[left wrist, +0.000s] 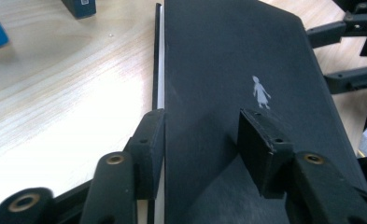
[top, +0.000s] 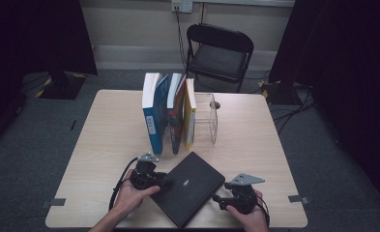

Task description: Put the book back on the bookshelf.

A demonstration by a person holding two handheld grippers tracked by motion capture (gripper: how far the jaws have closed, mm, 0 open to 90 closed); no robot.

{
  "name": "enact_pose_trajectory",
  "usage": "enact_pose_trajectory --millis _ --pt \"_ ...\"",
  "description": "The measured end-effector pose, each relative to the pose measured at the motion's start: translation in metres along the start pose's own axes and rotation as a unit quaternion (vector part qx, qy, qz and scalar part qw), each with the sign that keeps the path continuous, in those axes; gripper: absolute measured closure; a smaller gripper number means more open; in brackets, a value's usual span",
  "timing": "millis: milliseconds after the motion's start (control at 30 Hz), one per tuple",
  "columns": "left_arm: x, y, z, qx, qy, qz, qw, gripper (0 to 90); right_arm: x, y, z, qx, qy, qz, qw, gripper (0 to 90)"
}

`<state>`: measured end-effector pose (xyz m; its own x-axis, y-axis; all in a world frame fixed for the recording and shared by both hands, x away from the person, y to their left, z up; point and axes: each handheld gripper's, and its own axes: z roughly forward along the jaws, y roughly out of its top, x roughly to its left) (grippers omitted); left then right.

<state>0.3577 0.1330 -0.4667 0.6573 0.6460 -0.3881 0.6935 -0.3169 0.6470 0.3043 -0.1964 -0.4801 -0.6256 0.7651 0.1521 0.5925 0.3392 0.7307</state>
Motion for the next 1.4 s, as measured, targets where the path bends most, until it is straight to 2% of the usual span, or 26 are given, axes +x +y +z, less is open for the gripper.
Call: enact_pose_trajectory --millis 33,100,167,300,400,500,567,700,833,933,1100,1267,1333,1400 --pt "-0.001 -0.001 -0.001 0.000 0.004 0.005 1.0000 52.2 -0.001 0.000 0.000 0.001 0.003 0.001 1.0000 32.5" --pt "-0.003 -0.002 -0.002 0.001 0.008 0.003 1.0000 52.1 -0.002 0.000 0.001 -0.002 0.005 -0.002 1.0000 32.1" --pt "-0.005 -0.003 -0.005 0.013 0.011 0.006 0.9998 51.5 -0.003 0.001 0.002 -0.006 0.008 -0.002 0.9999 32.0" --pt "-0.007 -0.008 -0.010 0.024 0.010 0.002 0.9997 51.1 -0.003 0.006 0.004 -0.021 -0.004 -0.010 0.9997 32.6" --pt "-0.010 -0.012 -0.015 0.033 0.009 0.001 0.9994 51.2 -0.005 0.009 0.007 -0.022 0.000 -0.007 0.9997 32.4" --pt "-0.013 -0.016 -0.018 0.039 0.009 -0.002 0.9992 51.0 -0.005 0.012 0.010 -0.022 -0.009 -0.012 0.9997 32.9" --pt "-0.014 -0.018 -0.019 0.046 -0.005 -0.008 0.9989 50.7 -0.006 0.014 0.011 -0.023 -0.014 -0.017 0.9995 33.1" --pt "-0.017 -0.026 -0.020 0.038 -0.011 -0.025 0.9989 49.8 -0.010 0.021 0.016 -0.018 -0.014 -0.018 0.9996 30.9" --pt "-0.022 -0.029 -0.021 0.051 -0.020 -0.023 0.9982 48.7 -0.013 0.026 0.021 -0.020 -0.021 -0.017 0.9994 30.9" --pt "-0.025 -0.031 -0.020 0.058 -0.029 -0.022 0.9977 47.5 -0.013 0.030 0.025 -0.020 -0.037 -0.019 0.9989 34.3" --pt "-0.020 -0.030 -0.016 0.043 -0.036 -0.038 0.9977 46.9 -0.014 0.032 0.028 -0.024 -0.045 -0.013 0.9986 35.1" --pt "-0.011 -0.016 -0.009 0.028 -0.020 -0.045 0.9984 44.6 -0.009 0.027 0.026 -0.026 -0.046 -0.013 0.9985 39.3" --pt "-0.006 -0.011 -0.004 0.029 -0.019 -0.055 0.9979 44.7 -0.009 0.022 0.025 -0.018 -0.041 -0.011 0.9989 38.5" --pt "0.000 -0.009 -0.001 0.025 -0.028 -0.076 0.9964 44.4 -0.010 0.018 0.025 -0.013 -0.036 -0.006 0.9993 37.1"
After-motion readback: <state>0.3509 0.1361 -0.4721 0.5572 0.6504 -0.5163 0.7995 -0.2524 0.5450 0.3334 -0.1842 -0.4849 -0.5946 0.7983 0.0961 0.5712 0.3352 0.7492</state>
